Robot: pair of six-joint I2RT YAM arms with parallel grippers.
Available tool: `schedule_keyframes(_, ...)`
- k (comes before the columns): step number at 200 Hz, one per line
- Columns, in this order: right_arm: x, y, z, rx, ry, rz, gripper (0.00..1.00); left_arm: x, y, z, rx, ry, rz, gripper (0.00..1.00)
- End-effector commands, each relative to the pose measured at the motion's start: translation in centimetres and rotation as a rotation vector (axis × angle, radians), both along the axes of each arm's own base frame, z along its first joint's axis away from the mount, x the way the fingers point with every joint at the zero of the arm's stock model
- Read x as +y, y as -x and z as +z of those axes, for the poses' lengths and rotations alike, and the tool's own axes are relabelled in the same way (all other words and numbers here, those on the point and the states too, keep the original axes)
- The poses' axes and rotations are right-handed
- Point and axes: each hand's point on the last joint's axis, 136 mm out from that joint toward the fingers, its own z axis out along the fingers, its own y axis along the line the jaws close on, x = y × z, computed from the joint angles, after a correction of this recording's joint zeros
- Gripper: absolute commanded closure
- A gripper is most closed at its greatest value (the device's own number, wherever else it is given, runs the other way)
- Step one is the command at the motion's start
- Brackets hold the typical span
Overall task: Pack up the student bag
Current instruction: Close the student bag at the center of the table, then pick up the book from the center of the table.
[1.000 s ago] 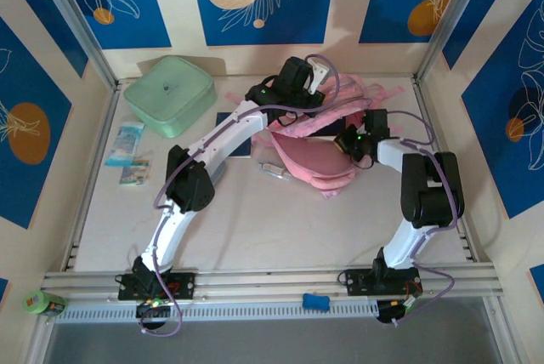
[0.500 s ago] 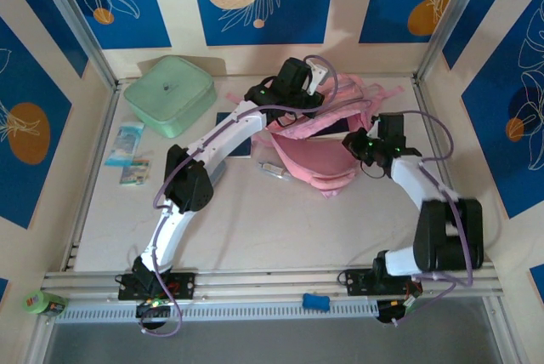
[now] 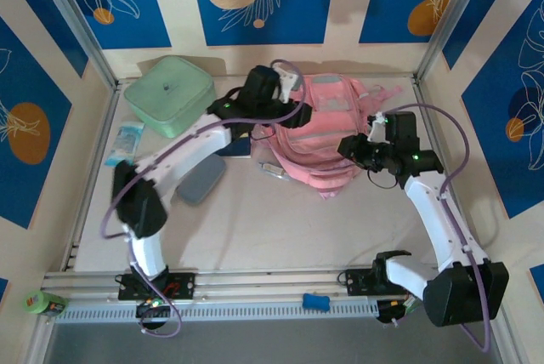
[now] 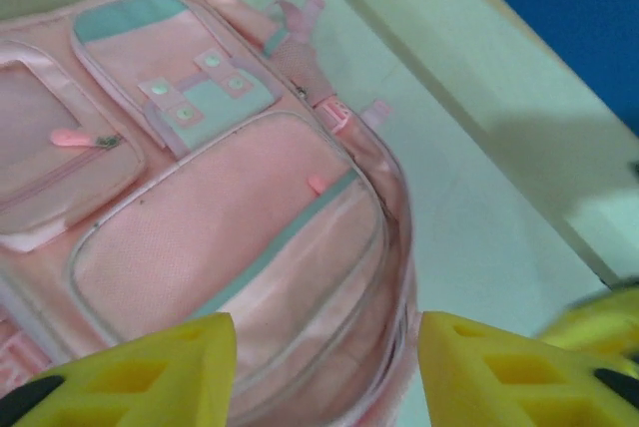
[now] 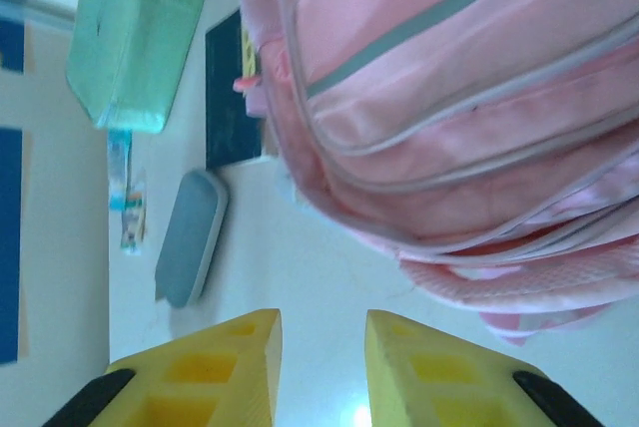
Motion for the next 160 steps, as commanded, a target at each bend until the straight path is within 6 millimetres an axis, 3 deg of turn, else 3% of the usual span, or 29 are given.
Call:
schedule_keyframes(1, 3.0, 1.7, -1.0, 0.1, 0.005, 0.121, 0.71, 4.4, 0.5, 0.7, 0.031, 0.092, 0.103, 0.45)
schedule_keyframes(49, 11.3, 1.2, -3.4, 0.136, 0.09, 0.292, 0.67, 16.3, 2.3, -8.6, 0.246, 0.014, 0.368, 0.39)
schedule_keyframes(83, 16.9, 0.3, -5.2, 0.159, 0.128, 0.352, 0.64, 22.4, 2.6, -11.9, 0.3, -0.042, 0.518, 0.36)
schedule_keyframes(106, 19.2, -1.3, -6.4, 0.153, 0.171, 0.337, 0.61, 24.9, 1.4, -13.8, 0.344, -0.062, 0.573, 0.35)
schedule_keyframes(160, 22.8, -5.7, -10.2, 0.182, 0.21, 0.285, 0.56, 25.4, -4.1, -16.6, 0.388, -0.091, 0.58, 0.36)
